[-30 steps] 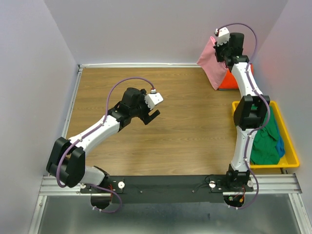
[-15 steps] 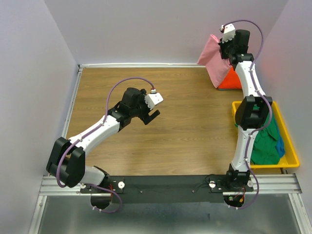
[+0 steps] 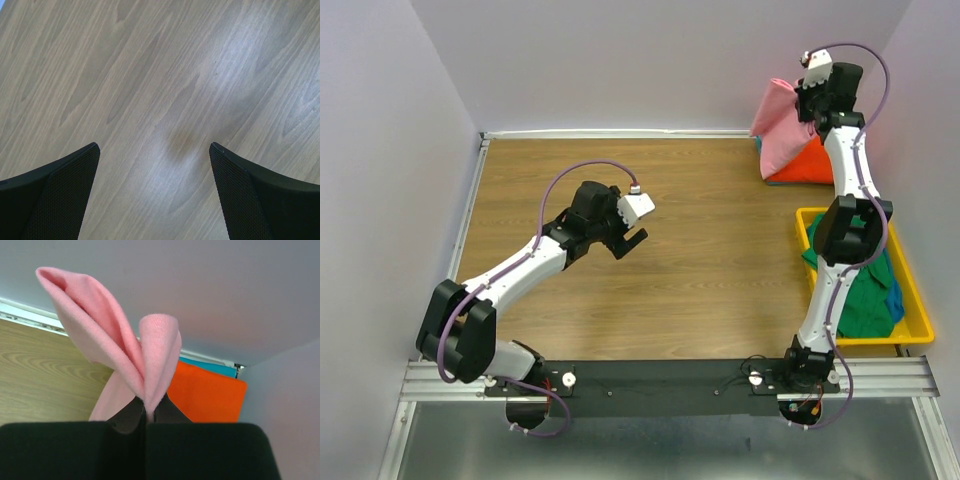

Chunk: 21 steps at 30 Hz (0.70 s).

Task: Fold and stack the t-shirts
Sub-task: Neatly place the folded tshirt to the corner

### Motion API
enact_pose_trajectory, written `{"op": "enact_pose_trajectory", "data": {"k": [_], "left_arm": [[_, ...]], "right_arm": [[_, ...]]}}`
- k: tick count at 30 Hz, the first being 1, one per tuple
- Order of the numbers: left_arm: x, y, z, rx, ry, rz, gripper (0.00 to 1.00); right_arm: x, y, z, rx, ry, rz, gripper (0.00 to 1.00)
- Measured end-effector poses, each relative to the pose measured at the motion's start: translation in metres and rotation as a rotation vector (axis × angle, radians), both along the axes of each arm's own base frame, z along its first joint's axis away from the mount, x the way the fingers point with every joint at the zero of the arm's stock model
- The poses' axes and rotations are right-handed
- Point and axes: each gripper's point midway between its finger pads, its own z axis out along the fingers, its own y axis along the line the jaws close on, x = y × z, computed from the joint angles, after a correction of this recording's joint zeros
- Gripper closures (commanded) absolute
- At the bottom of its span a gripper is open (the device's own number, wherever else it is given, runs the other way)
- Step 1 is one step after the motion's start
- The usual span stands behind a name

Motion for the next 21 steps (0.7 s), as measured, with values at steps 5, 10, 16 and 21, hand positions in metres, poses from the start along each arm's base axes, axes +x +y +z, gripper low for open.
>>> {"op": "enact_pose_trajectory", "data": {"k": [5, 10, 16, 21], "left_arm": [[-0.002, 0.001, -0.004, 0.009, 0.015, 0.0, 0.02], [-0.004, 0.002, -0.011, 0.024, 0.04, 0.0, 0.01], [-0.006, 0.004, -0.02, 0.044, 0.073, 0.0, 0.02], [-0.007, 0.004, -0.023, 0.049, 0.082, 0.0, 0.02]], "right_arm": [[0.003, -0.025, -0.027, 0.018, 0.041, -0.015, 1.0], [0.006, -0.044, -0.068, 0.038, 0.101, -0.018, 1.0], [0.009, -0.068, -0.1, 0.046, 0.138, -0.02, 1.0], [0.013, -0.094, -0.111, 0.039, 0.132, -0.037, 0.75]]}}
